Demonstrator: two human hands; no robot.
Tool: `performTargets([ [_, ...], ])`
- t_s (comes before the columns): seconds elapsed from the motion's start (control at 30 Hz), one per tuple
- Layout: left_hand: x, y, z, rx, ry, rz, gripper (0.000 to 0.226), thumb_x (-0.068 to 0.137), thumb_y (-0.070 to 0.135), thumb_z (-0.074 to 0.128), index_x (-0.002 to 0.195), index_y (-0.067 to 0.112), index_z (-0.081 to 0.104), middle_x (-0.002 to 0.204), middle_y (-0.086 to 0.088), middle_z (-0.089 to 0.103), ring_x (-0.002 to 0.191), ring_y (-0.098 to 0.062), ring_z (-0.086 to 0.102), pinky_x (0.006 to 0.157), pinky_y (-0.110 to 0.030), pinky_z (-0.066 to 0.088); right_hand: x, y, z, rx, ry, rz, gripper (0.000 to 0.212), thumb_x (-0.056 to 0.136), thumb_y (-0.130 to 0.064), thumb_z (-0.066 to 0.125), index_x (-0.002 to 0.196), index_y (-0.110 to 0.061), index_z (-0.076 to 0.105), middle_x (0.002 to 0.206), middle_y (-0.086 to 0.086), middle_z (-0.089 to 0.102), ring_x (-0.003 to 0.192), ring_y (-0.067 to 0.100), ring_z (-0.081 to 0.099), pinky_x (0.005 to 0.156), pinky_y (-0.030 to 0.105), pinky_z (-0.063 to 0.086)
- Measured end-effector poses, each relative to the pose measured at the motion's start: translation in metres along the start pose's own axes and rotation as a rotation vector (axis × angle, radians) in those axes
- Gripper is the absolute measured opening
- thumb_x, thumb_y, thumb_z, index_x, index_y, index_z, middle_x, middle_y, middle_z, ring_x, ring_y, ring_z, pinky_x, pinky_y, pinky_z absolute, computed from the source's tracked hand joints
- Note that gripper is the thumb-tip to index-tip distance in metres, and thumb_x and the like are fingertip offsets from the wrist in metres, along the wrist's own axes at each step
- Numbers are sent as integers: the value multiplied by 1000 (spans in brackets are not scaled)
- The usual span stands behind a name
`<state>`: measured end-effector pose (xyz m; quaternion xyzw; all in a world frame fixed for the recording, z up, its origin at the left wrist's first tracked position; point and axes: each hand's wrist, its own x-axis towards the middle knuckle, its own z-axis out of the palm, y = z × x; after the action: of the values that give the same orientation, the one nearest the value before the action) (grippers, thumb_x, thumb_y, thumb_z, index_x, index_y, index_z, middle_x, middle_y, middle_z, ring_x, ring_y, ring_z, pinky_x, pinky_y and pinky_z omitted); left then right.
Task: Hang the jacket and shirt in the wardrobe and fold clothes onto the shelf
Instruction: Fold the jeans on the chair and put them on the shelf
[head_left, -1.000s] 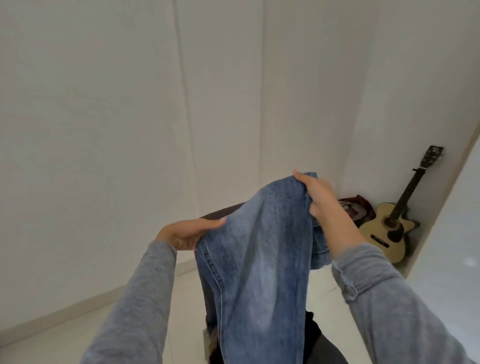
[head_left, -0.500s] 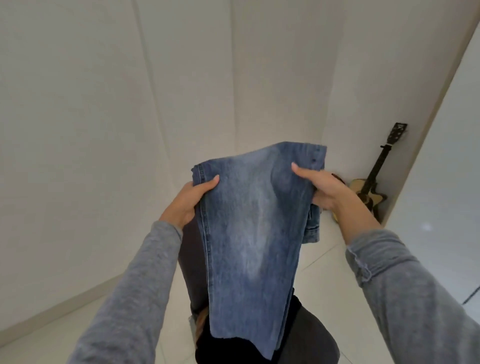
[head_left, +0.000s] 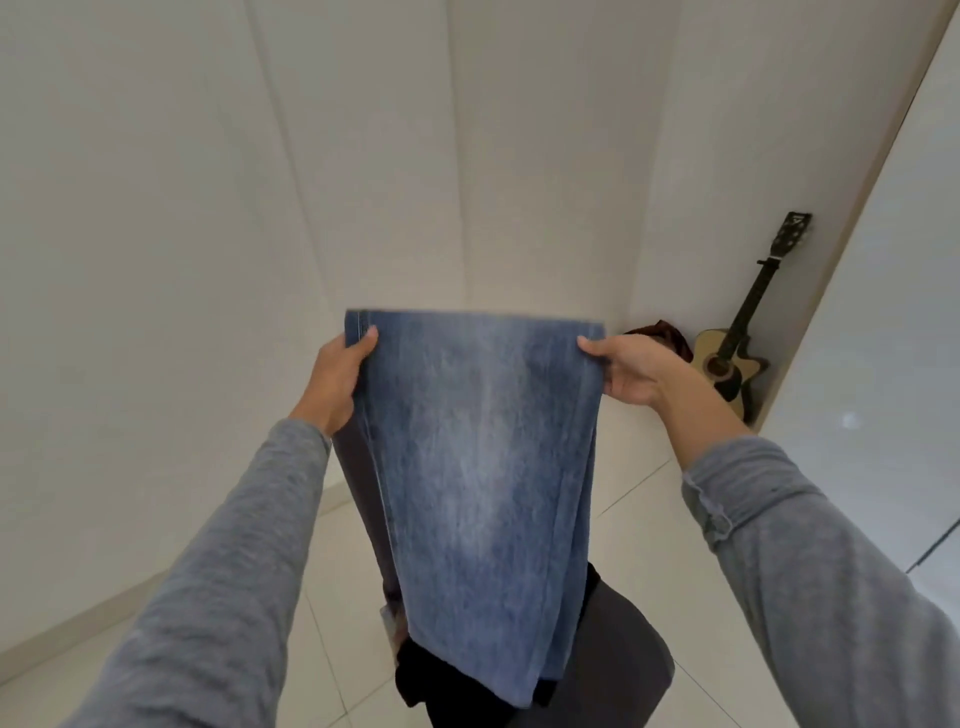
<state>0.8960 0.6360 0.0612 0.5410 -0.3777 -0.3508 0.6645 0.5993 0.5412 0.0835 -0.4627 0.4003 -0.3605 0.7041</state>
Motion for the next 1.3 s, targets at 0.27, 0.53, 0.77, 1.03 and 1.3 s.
performTargets([
  [0.27,6,-36,1,-137,167,-178,23,97,22,51,86,6,64,91,-7,64,91,-23,60,81,-33,48,-5,29,0,117,138,12,9,89,-13,62,96,-6,61,91,5,62,79,14,59,63,23,54],
  [0.53,1,-28,15,-30,-178,-75,30,103,23,34,118,12,58,109,-4,65,105,-24,60,80,-36,52,-8,37,-9,163,143,-55,20,87,0,60,107,-1,60,103,8,65,97,21,62,73,28,56],
  [0.77,9,-22,14,-295,-93,-29,32,101,30,38,97,11,64,95,-3,66,91,-16,63,84,-29,53,-9,19,-12,169,156,-257,18,92,-11,58,108,-5,60,105,6,64,97,17,61,82,28,53],
  [1.03,10,-47,22,-274,197,-189,28,95,4,38,72,14,50,70,0,50,63,-12,46,61,-27,44,0,38,-17,-21,316,-148,24,94,-6,53,114,7,56,114,16,62,103,24,54,86,30,47],
  [1.3,7,-39,49,-531,189,-177,21,95,4,46,77,9,56,70,-2,54,63,-12,54,70,-27,51,2,54,-34,-76,567,-144,28,85,-15,68,96,4,50,129,27,50,121,34,50,98,44,45],
])
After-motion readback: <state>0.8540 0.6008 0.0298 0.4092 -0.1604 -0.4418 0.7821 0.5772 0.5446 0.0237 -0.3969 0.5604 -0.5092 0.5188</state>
